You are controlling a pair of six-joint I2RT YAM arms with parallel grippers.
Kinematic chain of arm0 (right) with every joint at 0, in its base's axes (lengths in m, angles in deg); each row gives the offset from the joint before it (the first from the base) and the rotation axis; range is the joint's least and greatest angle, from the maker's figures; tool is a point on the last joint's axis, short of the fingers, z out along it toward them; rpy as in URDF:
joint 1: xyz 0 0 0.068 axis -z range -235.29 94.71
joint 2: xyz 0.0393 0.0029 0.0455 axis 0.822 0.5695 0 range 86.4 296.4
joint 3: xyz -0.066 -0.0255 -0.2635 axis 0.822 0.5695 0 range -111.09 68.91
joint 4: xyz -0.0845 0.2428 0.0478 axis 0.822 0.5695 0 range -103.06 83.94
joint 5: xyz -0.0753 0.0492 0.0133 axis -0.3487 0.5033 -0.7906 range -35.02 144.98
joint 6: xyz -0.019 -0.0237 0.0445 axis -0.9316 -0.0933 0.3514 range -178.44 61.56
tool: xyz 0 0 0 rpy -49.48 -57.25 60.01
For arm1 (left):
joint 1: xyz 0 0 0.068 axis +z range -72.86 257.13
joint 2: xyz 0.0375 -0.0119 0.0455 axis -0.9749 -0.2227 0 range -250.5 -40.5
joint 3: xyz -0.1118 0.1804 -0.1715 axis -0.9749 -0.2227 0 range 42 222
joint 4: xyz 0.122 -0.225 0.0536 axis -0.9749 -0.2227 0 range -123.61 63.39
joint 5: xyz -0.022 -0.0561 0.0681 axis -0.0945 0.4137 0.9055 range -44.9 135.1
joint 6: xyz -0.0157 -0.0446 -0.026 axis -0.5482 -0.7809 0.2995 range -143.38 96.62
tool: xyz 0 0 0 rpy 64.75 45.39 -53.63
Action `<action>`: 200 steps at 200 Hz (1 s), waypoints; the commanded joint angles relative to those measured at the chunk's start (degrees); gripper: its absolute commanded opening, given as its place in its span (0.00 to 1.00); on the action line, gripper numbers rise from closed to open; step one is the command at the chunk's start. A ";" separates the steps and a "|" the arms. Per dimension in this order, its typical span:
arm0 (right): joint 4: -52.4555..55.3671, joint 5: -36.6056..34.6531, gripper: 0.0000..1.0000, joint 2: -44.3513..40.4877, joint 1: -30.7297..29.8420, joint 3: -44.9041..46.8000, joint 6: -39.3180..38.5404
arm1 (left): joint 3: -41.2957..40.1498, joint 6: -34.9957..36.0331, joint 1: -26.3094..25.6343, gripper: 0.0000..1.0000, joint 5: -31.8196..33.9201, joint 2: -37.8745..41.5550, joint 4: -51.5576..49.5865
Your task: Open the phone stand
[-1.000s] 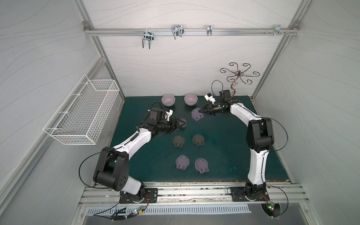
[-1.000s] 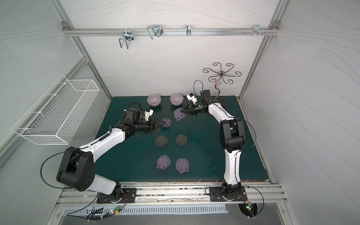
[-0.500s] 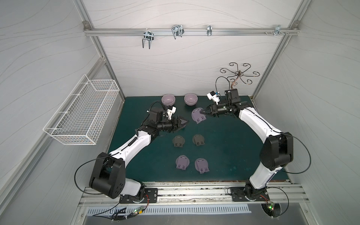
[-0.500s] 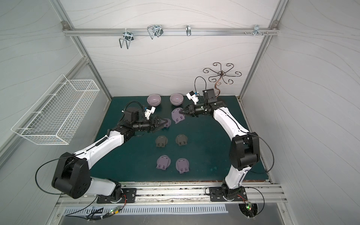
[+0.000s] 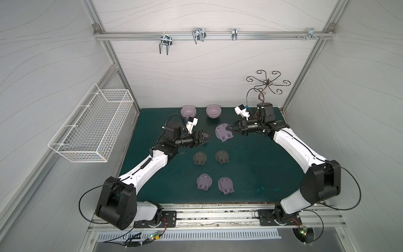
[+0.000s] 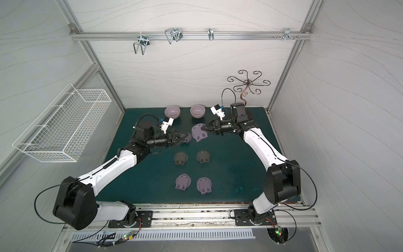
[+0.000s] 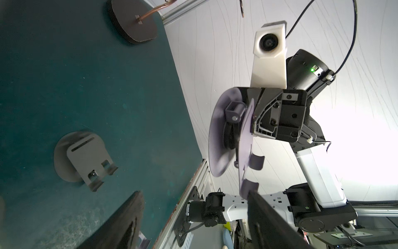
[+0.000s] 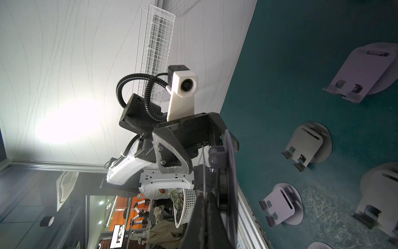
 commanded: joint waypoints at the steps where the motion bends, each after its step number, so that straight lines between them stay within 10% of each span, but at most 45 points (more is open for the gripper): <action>1: -2.13 1.01 0.00 -1.93 -0.85 -0.02 0.80 | 0.33 -1.18 -1.26 0.78 -0.52 1.45 3.86; 103: -5.87 1.24 0.00 -3.87 -3.53 1.05 2.21 | 0.24 -1.40 -2.18 0.76 -0.12 0.77 5.20; 200: -11.80 3.20 0.00 -2.64 -7.76 3.96 6.38 | 0.25 -3.44 -2.47 0.47 -3.65 -1.03 11.80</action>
